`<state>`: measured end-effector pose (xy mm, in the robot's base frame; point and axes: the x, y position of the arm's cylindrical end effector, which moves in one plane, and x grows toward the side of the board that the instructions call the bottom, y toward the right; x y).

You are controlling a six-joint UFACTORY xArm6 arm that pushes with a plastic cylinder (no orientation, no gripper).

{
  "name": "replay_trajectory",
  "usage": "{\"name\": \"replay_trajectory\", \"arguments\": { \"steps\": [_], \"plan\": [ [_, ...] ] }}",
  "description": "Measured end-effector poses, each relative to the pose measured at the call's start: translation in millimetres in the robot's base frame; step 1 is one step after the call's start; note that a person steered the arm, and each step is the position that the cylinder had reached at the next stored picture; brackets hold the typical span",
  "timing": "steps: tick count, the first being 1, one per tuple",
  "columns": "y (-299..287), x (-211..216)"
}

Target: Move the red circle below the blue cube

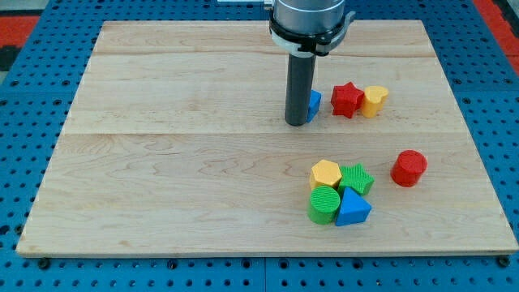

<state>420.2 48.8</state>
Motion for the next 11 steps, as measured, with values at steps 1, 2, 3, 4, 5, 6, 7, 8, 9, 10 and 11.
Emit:
{"name": "replay_trajectory", "arguments": {
  "steps": [1,2,3,4,5,6,7,8,9,10,11],
  "plan": [
    [-18,5],
    [4,31],
    [98,35],
    [194,37],
    [217,87],
    [161,104],
    [98,60],
    [49,13],
    [36,31],
    [43,76],
    [5,91]
  ]
}}
